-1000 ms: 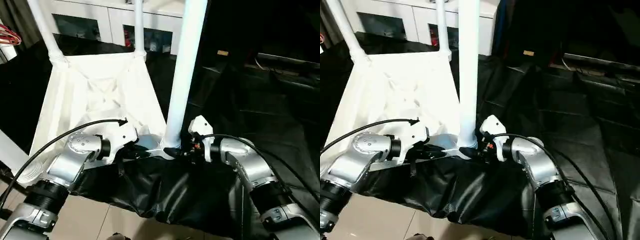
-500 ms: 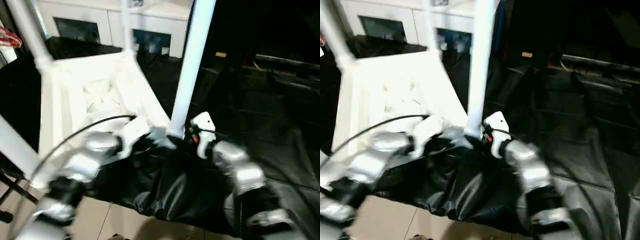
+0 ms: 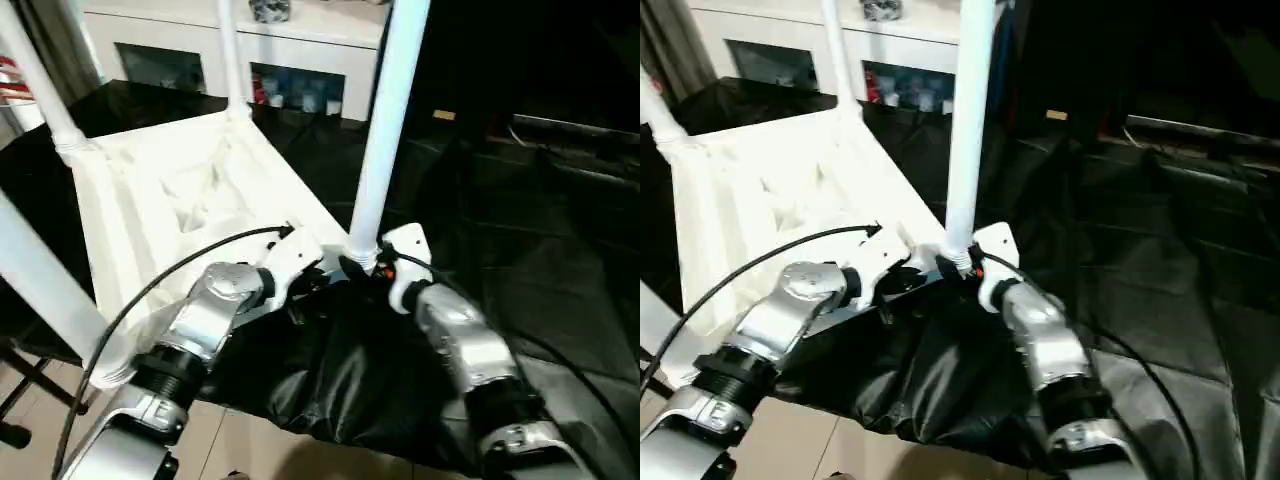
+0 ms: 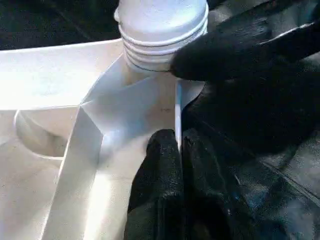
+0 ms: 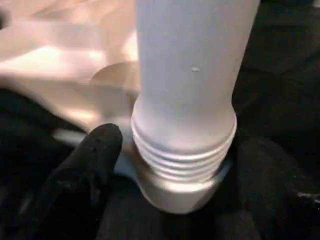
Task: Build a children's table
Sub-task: Rotate leg to tighten
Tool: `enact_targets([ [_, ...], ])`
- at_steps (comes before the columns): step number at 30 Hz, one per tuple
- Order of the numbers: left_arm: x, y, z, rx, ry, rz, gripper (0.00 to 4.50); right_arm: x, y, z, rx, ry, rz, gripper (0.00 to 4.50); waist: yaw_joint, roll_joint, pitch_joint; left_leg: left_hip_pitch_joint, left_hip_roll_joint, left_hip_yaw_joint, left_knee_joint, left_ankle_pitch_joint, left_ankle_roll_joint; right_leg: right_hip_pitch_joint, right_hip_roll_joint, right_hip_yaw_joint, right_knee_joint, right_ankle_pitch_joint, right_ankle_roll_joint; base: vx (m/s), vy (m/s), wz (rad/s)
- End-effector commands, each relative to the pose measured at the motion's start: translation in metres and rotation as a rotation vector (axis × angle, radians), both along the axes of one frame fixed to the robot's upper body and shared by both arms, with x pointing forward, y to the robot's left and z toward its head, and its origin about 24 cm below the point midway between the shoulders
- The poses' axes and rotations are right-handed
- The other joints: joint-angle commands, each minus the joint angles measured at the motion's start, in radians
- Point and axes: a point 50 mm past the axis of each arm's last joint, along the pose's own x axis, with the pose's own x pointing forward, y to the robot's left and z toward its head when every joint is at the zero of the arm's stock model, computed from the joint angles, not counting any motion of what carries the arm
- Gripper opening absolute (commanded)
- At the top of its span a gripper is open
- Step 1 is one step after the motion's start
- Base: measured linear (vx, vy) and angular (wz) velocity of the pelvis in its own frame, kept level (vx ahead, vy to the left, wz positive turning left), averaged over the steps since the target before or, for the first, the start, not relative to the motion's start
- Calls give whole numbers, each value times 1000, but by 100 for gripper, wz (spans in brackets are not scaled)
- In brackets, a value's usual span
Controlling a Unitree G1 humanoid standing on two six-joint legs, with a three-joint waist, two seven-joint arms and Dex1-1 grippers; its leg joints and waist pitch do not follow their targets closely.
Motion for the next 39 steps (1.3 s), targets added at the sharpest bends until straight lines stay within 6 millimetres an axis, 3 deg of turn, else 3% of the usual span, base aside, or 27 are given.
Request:
enact_targets([
  [1, -7, -8, 4, -78, -13, -93, 0, -4, 19, 15, 46, -27, 185, 398, 3, -4, -65, 5, 54, -35, -64, -171, 55, 44, -106, 73, -96, -260, -158, 0, 0, 0],
  [9, -21, 17, 6, -72, 45, -252, 0, -13, -14, 21, -28, 15, 439, 398, 9, -5, -65, 6, 59, -33, -63, -164, 67, 42, -105, 72, -91, -245, -173, 0, 0, 0],
  [10, -23, 19, 5, -71, 51, -263, 0, -13, -15, 21, -30, 17, 450, 398, 10, -5, -66, 6, 60, -33, -64, -162, 67, 42, -105, 72, -89, -241, -175, 0, 0, 0],
  [11, -24, 20, 6, -69, 58, -281, 0, -13, -16, 22, -34, 15, 458, 398, 7, -12, -66, 6, 61, -32, -64, -163, 68, 42, -104, 72, -90, -243, -175, 0, 0, 0],
  [12, -25, 21, 6, -67, 62, -293, 0, -13, -17, 22, -36, 14, 465, 398, 10, -7, -66, 7, 61, -33, -63, -161, 66, 40, -106, 72, -90, -254, -176, 0, 0, 0],
  [14, -28, 24, 6, -57, 77, -328, 0, -13, -19, 24, -34, 22, 487, 398, 9, -11, -67, 7, 62, -32, -64, -160, 63, 40, -105, 72, -90, -252, -177, 0, 0, 0],
  [18, -31, 28, 8, -45, 92, -371, 0, -15, -20, 27, -28, 28, 533, 398, 14, -10, -68, 8, 63, -32, -64, -149, 63, 39, -106, 73, -86, -234, -182, 0, 0, 0],
  [19, -31, 28, 8, -43, 92, -372, 0, -15, -20, 27, -28, 31, 541, 372, 16, -9, -69, 7, 63, -31, -63, -143, 65, 39, -106, 73, -85, -227, -183, 0, 0, 0],
  [23, -30, 29, 9, -39, 90, -375, 0, -16, -18, 27, -28, 35, 564, 352, 26, -9, -71, 6, 64, -29, -62, -120, 70, 39, -105, 73, -79, -180, -189, 0, 0, 0],
  [31, -29, 28, 8, -35, 86, -368, 0, -21, -16, 21, -52, 54, 603, 283, 28, -10, -70, 6, 63, -30, -63, -130, 59, 39, -106, 72, -83, -213, -179, 0, 0, 0],
  [39, -28, 28, 6, -36, 78, -349, 0, -25, -15, 18, -58, 61, 619, 260, 28, -11, -70, 5, 62, -30, -62, -128, 61, 39, -105, 72, -83, -209, -176, 0, 0, 0],
])
